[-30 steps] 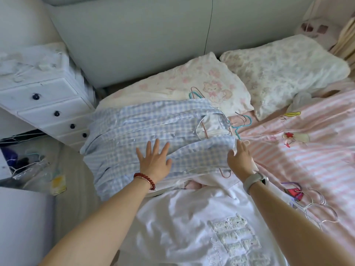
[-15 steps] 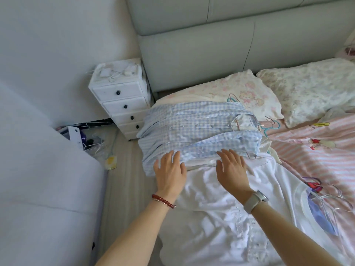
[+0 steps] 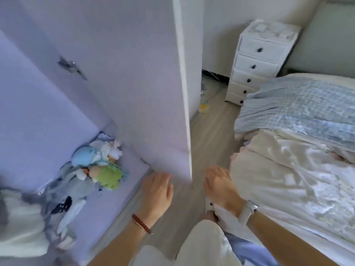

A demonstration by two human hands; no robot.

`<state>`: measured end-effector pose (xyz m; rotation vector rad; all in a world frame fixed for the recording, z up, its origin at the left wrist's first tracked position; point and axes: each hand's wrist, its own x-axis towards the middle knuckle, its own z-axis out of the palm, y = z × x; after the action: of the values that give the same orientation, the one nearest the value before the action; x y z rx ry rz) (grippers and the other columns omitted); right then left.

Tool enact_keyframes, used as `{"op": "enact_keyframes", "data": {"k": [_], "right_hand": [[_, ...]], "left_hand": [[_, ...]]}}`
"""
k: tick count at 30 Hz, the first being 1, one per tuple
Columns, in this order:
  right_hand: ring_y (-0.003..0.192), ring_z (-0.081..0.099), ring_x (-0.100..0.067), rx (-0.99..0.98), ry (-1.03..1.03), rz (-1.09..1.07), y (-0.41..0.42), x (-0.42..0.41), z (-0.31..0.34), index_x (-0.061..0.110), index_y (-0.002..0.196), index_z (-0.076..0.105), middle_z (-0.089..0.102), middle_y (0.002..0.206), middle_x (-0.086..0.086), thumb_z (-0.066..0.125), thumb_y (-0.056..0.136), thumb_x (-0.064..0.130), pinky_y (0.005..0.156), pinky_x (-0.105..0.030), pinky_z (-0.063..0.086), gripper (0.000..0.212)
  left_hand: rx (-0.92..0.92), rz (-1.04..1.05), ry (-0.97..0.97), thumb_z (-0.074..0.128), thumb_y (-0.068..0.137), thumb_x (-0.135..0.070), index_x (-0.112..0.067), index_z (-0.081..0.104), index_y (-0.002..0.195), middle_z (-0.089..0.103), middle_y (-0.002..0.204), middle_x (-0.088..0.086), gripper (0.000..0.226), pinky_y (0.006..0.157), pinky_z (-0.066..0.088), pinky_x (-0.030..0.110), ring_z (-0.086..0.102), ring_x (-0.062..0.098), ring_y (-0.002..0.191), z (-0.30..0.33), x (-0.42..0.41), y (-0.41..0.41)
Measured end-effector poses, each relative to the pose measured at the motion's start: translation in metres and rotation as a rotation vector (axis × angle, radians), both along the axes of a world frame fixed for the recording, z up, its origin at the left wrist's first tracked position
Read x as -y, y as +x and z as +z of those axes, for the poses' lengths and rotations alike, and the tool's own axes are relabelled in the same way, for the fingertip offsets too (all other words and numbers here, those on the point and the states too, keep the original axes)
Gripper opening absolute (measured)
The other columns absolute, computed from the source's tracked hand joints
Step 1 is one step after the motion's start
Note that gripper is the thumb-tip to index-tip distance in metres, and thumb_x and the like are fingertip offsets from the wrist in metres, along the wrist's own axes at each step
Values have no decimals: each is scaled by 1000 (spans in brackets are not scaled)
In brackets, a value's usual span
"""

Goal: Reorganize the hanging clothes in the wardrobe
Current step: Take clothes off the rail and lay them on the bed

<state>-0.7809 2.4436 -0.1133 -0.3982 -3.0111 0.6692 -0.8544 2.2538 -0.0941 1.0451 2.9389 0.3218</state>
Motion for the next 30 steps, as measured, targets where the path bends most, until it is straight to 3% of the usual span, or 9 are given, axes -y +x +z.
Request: {"op": "enact_keyframes", "data": {"k": [4,7,11,15,22,26,30], "right_hand": [[129,37,-15,-70,28,297,-58,84,17,22,127,48,50,132,5,37,93,26,107,-32,23,36],[123,45,-21,-147,13,479,-106,147,40,15,123,54,56,125,-4,41,92,21,106,-34,30,34],[105,57,-31,-236,-5,679,-159,230,73,7,113,61,64,109,-13,49,87,14,89,-40,45,30],[101,58,-32,-294,-48,789,-209,312,101,7,109,63,66,106,-13,50,87,13,85,-39,44,26],[121,44,-23,-243,-189,975,-297,442,145,16,128,50,53,130,-4,40,95,19,98,-33,35,35],[116,50,-25,-208,-349,1048,-326,510,170,11,124,53,57,124,-8,40,94,14,98,-33,39,33],[109,55,-25,-121,-541,1140,-339,577,197,9,122,53,62,116,-9,38,95,11,88,-25,40,32]], "left_hand": [[-89,375,14,74,69,-8,-5,69,97,68,98,12,28,81,48,51,66,29,93,22,106,-21],[-172,598,57,68,77,-11,-4,66,107,65,109,17,31,89,43,56,61,33,103,44,176,-36],[-230,849,44,45,85,-26,-10,59,120,57,124,12,42,99,33,49,52,30,116,72,263,-49],[-283,1086,102,52,90,-23,-12,54,126,50,132,9,38,106,24,45,41,28,125,95,340,-58],[-359,1348,114,47,93,-23,-12,44,134,38,141,12,43,107,22,45,31,30,130,167,462,-100],[-411,1431,216,46,93,-17,-8,45,132,41,137,13,40,101,30,47,35,33,124,205,511,-123],[-439,1451,358,46,93,-13,-6,47,130,44,134,15,38,99,37,44,41,34,120,217,545,-134]]}}
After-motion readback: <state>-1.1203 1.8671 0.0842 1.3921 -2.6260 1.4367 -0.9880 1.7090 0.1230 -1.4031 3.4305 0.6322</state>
